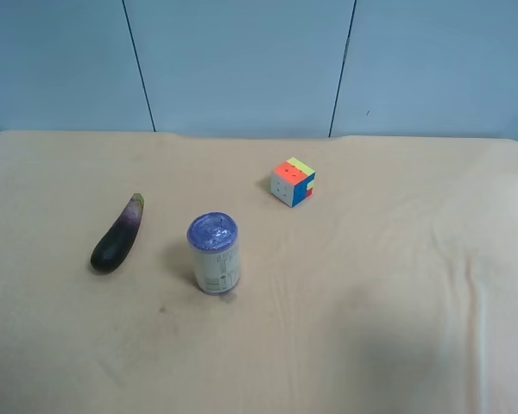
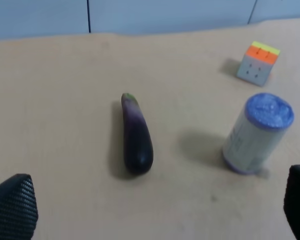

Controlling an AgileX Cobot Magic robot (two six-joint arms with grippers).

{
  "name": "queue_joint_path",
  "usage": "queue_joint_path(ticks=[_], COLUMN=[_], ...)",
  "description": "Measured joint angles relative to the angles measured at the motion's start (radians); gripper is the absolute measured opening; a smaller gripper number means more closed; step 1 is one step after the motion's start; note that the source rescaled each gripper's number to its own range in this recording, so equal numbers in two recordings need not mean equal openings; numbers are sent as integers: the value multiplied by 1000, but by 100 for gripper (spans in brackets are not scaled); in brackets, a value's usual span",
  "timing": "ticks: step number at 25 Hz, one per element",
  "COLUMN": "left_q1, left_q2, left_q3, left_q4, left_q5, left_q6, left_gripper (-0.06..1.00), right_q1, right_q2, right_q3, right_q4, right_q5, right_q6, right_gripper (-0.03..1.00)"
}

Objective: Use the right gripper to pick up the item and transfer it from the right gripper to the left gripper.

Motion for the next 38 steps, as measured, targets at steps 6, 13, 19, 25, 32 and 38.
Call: queue_joint_path(ticks=[6, 13, 19, 25, 32, 38], left_q1=[0, 0, 0, 0, 0, 0], left_q2=[0, 0, 0, 0, 0, 0], left_q3=[12, 12, 12, 12, 12, 12], left_q4=[42, 47, 47, 47, 47, 47], left_q5=[97, 100, 100, 100, 100, 100], left_q6=[0, 0, -1, -1, 0, 0], left_gripper=[100, 100, 100, 100, 100, 100], right_q1=[0, 0, 0, 0, 0, 0], right_q2=[0, 0, 0, 0, 0, 0], right_q3=[0, 0, 0, 0, 0, 0], right_q4=[0, 0, 0, 0, 0, 0], right_q5=[0, 0, 0, 0, 0, 0], right_q6=[0, 0, 0, 0, 0, 0], right_gripper=[48, 48, 48, 48, 48, 48])
